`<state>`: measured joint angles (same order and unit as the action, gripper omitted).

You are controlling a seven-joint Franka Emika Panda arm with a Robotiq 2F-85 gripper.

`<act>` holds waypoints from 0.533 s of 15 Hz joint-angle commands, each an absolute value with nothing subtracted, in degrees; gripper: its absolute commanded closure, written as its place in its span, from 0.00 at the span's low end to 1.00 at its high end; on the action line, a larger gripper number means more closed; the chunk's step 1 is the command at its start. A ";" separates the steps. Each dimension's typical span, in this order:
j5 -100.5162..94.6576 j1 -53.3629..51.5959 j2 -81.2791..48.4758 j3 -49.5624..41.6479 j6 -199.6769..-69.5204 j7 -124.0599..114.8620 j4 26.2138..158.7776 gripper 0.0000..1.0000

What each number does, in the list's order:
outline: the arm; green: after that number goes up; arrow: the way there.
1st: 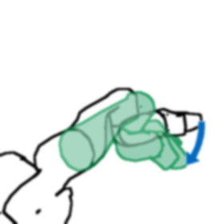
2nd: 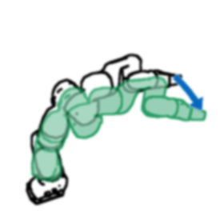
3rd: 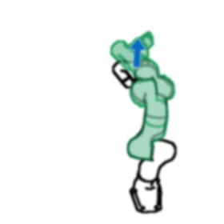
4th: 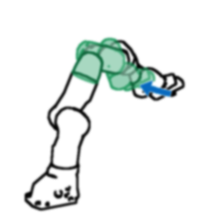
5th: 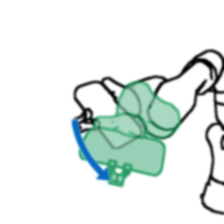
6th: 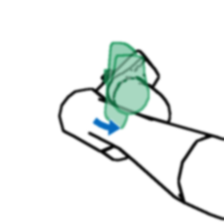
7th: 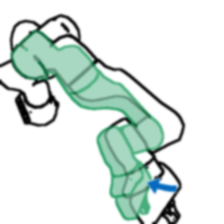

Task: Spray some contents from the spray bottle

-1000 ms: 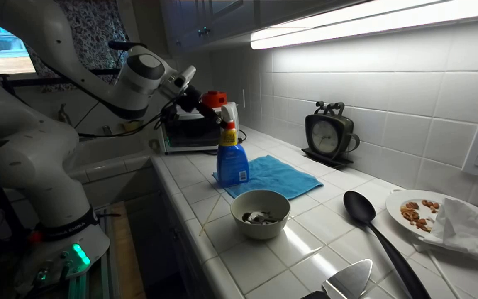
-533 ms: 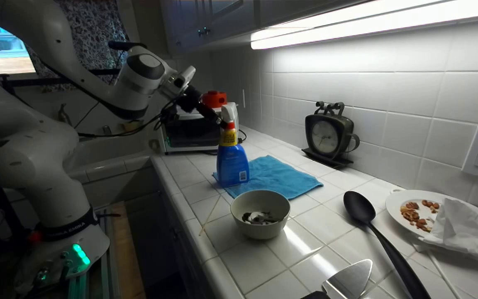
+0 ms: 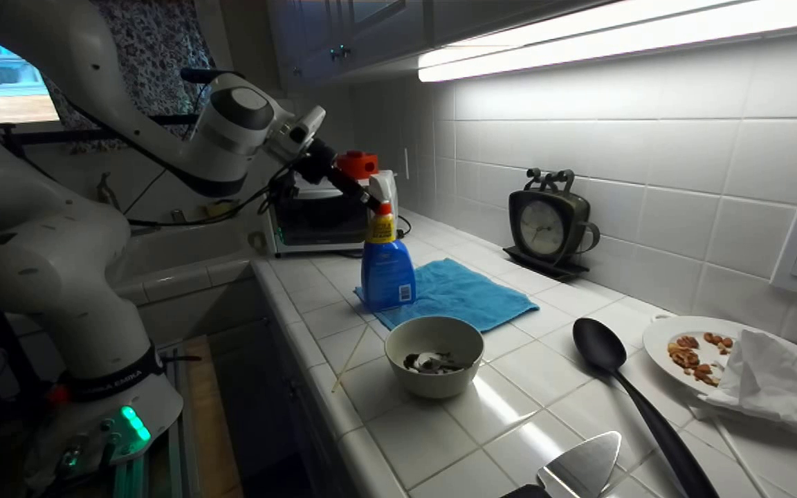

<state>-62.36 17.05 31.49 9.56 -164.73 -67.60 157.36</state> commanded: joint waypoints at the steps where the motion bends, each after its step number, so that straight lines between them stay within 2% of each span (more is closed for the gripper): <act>1: -64.93 15.86 32.92 8.41 -164.92 -69.57 157.29 0.00; 6: -65.16 15.61 32.94 8.20 -164.41 -69.91 157.29 0.00; 7: -65.22 15.64 32.94 8.12 -164.38 -69.91 157.29 0.22; 8: -65.31 15.66 32.93 8.07 -164.38 -69.97 157.29 0.26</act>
<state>-62.36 16.41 31.90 9.11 -164.70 -67.60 157.29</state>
